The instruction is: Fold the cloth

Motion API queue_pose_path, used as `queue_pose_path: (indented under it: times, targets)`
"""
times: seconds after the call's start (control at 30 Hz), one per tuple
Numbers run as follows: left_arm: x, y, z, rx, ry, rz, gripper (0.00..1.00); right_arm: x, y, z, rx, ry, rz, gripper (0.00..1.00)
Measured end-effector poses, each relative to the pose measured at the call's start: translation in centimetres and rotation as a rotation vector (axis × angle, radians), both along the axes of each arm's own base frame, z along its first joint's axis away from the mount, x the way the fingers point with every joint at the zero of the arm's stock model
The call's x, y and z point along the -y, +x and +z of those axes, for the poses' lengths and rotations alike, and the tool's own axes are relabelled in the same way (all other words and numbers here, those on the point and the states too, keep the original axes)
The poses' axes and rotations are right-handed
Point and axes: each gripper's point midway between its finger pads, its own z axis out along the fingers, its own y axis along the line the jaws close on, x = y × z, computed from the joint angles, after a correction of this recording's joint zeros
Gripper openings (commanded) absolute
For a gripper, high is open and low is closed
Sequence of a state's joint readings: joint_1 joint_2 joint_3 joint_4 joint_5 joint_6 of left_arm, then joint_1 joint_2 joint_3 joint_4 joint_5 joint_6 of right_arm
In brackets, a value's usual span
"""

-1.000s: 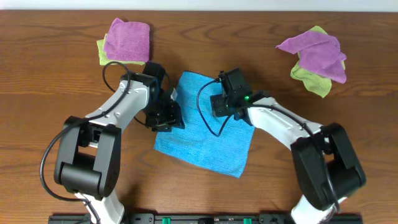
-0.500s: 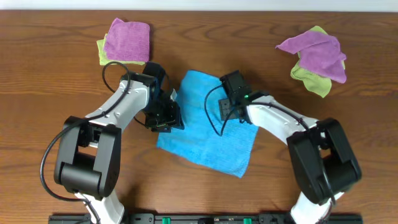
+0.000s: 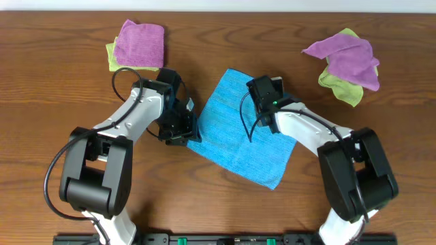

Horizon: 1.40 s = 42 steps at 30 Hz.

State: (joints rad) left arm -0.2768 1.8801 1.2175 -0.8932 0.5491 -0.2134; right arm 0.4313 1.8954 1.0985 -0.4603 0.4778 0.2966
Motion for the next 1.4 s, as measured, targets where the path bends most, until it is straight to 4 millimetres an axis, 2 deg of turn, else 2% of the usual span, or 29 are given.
queue_pose_path:
  times: [0.23,0.3,0.37,0.47,0.53,0.8,0.93,1.17,1.4]
  targets:
    - [0.3,1.1,0.0,0.049,-0.014,0.001,0.47,0.5,0.0,0.1,0.003,-0.025,-0.008,0.73]
    - [0.5,1.6,-0.1,0.067,-0.019,0.006,0.4,0.1,-0.1,0.0,-0.004,-0.005,-0.001,0.73]
    - [0.6,2.0,-0.1,0.081,-0.023,0.013,0.27,-0.4,-0.1,-0.1,-0.009,0.026,0.008,0.73]
    - [1.1,2.4,-0.3,0.094,-0.027,0.021,0.13,-1.3,0.0,0.4,-0.006,0.082,0.026,0.74]
    - [1.5,2.5,-0.8,0.088,-0.026,0.026,0.06,-1.8,0.0,0.5,-0.007,0.109,0.035,0.74]
    - [2.8,1.6,-4.0,0.01,-0.017,0.017,0.06,-3.3,-0.5,0.2,-0.039,0.195,0.061,0.75]
    - [3.1,1.7,-4.0,-0.002,-0.027,0.03,0.06,-3.8,-0.6,0.1,-0.048,0.223,0.07,0.77]
    - [3.3,1.7,-4.0,-0.014,-0.035,0.033,0.06,-4.3,0.4,0.5,-0.005,0.246,0.077,0.77]
    - [3.2,1.5,-4.1,-0.022,-0.028,0.032,0.06,-3.4,0.9,0.6,0.009,0.246,0.052,0.76]
